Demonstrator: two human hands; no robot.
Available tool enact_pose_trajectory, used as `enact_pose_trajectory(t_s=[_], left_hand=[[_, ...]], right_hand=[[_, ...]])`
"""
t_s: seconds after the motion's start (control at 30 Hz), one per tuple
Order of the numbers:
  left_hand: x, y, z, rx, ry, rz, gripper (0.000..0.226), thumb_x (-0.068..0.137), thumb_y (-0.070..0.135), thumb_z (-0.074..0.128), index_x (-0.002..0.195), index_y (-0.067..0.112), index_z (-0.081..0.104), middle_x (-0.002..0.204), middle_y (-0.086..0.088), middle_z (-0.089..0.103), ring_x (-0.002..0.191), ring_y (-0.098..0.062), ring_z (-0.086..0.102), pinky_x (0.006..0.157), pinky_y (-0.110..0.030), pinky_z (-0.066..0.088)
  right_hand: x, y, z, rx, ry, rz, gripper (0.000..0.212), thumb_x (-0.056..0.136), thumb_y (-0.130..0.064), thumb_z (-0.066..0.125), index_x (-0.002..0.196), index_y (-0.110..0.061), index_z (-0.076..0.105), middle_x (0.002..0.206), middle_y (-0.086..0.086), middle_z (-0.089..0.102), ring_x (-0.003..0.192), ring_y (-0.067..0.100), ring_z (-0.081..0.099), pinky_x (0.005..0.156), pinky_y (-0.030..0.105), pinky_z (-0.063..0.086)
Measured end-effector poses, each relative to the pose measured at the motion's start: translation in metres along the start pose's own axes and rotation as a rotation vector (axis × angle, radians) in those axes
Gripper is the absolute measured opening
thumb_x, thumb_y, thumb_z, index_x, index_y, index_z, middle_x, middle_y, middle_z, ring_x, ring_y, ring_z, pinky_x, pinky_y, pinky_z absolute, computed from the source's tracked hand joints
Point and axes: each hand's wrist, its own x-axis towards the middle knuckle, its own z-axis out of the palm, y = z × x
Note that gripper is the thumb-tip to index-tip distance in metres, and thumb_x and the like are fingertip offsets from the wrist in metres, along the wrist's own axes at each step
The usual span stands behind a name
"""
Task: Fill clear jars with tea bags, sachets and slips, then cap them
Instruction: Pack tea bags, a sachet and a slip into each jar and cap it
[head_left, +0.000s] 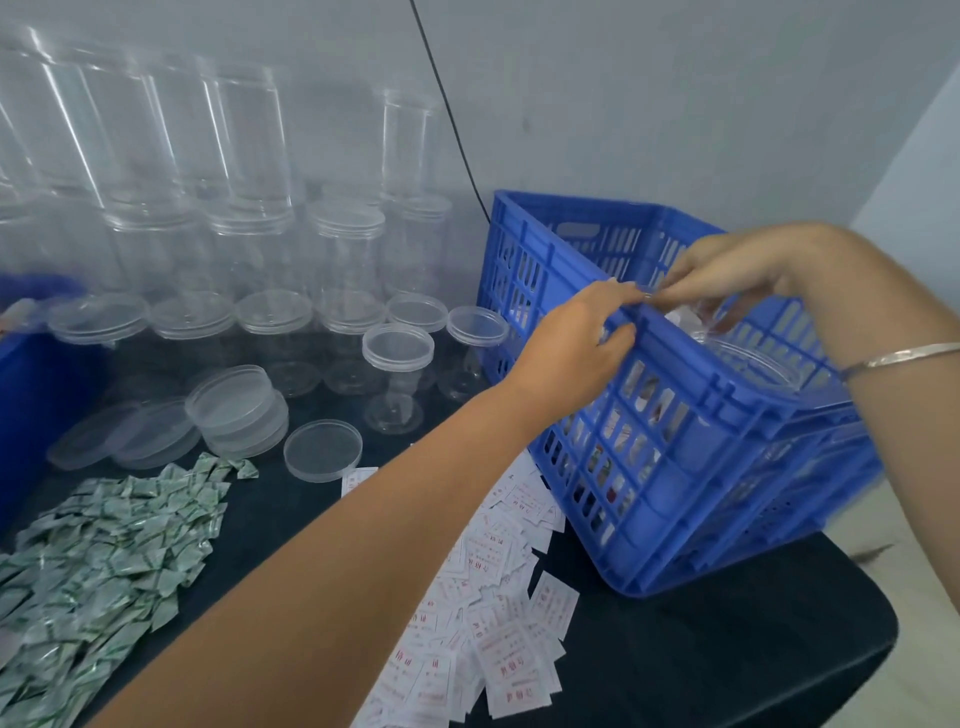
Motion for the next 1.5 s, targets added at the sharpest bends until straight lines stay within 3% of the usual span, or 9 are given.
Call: enact_pose_trajectory(t_s=[0.1, 0.33, 0.6, 0.77, 1.0, 1.07, 1.23, 1.37, 1.5], left_hand=[[-0.002, -0.002, 0.002, 0.012, -0.017, 0.031, 0.04, 0.099, 0.012, 0.049, 0.139, 0.016, 0.047, 0.146, 0.003, 0.045, 0.121, -0.014, 0.049, 0.085, -0.005, 0.033], [-0.005, 0.002, 0.002, 0.049, -0.045, 0.032, 0.04, 0.102, 0.018, 0.044, 0.142, 0.013, 0.042, 0.152, 0.001, 0.036, 0.143, -0.015, 0.027, 0.118, -0.046, 0.02], [-0.013, 0.0, -0.004, 0.059, 0.024, 0.037, 0.041, 0.102, 0.016, 0.043, 0.142, 0.011, 0.041, 0.153, -0.001, 0.036, 0.143, -0.014, 0.028, 0.118, -0.043, 0.022], [-0.016, -0.005, -0.014, 0.08, 0.071, 0.0, 0.042, 0.102, 0.017, 0.044, 0.143, 0.011, 0.04, 0.154, -0.001, 0.035, 0.142, -0.015, 0.03, 0.117, -0.039, 0.024], [-0.029, -0.039, -0.041, 0.037, 0.179, -0.158, 0.039, 0.101, 0.017, 0.047, 0.139, 0.011, 0.044, 0.148, -0.001, 0.041, 0.138, -0.015, 0.035, 0.105, -0.021, 0.03], [-0.033, -0.053, -0.055, -0.006, 0.216, -0.271, 0.039, 0.101, 0.021, 0.046, 0.139, 0.011, 0.043, 0.144, -0.004, 0.044, 0.124, -0.018, 0.046, 0.092, -0.015, 0.031], [-0.051, -0.089, -0.095, -0.011, 0.26, -0.504, 0.045, 0.103, 0.021, 0.042, 0.143, 0.002, 0.033, 0.146, -0.015, 0.035, 0.134, -0.024, 0.036, 0.105, -0.026, 0.028], [-0.064, -0.121, -0.117, -0.057, 0.311, -0.604, 0.04, 0.1, 0.006, 0.038, 0.14, 0.004, 0.041, 0.116, 0.006, 0.054, 0.094, 0.004, 0.053, 0.065, -0.001, 0.035], [-0.072, -0.146, -0.122, -0.071, 0.203, -0.749, 0.056, 0.099, 0.003, 0.036, 0.152, 0.009, 0.02, 0.157, -0.005, 0.028, 0.141, -0.015, 0.03, 0.11, -0.023, 0.026]], right_hand=[[-0.001, 0.003, -0.001, 0.075, 0.006, 0.001, 0.051, 0.091, -0.059, 0.055, 0.112, -0.014, 0.069, 0.103, 0.017, 0.061, 0.083, 0.024, 0.06, 0.086, 0.044, 0.057], [0.012, 0.006, 0.004, 0.055, 0.148, 0.028, 0.039, 0.104, -0.046, 0.045, 0.121, -0.014, 0.059, 0.098, 0.007, 0.061, 0.077, 0.021, 0.062, 0.066, 0.033, 0.049], [0.013, 0.008, 0.006, 0.131, 0.144, 0.044, 0.042, 0.103, -0.044, 0.048, 0.127, -0.01, 0.055, 0.102, 0.012, 0.058, 0.078, 0.027, 0.06, 0.073, 0.041, 0.055], [0.003, 0.002, 0.004, 0.092, 0.181, 0.044, 0.053, 0.102, -0.05, 0.047, 0.135, -0.01, 0.054, 0.133, 0.014, 0.056, 0.116, 0.034, 0.057, 0.087, 0.042, 0.05], [-0.02, -0.073, 0.025, 0.047, 0.633, -0.319, 0.041, 0.1, -0.033, 0.055, 0.135, -0.011, 0.053, 0.137, 0.019, 0.047, 0.121, 0.032, 0.05, 0.09, 0.029, 0.035], [-0.017, -0.103, 0.048, 0.066, 0.607, -0.434, 0.04, 0.098, -0.033, 0.057, 0.134, -0.015, 0.053, 0.138, 0.014, 0.045, 0.122, 0.028, 0.049, 0.084, 0.022, 0.028], [0.022, -0.156, 0.122, 0.114, 0.324, -0.498, 0.041, 0.098, -0.029, 0.058, 0.135, -0.014, 0.051, 0.141, 0.011, 0.043, 0.116, 0.024, 0.051, 0.084, 0.025, 0.031], [0.056, -0.169, 0.175, 0.174, 0.142, -0.358, 0.045, 0.103, -0.022, 0.047, 0.144, -0.005, 0.04, 0.148, 0.02, 0.039, 0.127, 0.034, 0.048, 0.095, 0.032, 0.04], [0.071, -0.17, 0.199, 0.235, 0.074, -0.264, 0.058, 0.105, -0.032, 0.045, 0.154, -0.008, 0.023, 0.157, 0.022, 0.024, 0.139, 0.039, 0.036, 0.114, 0.049, 0.033]])
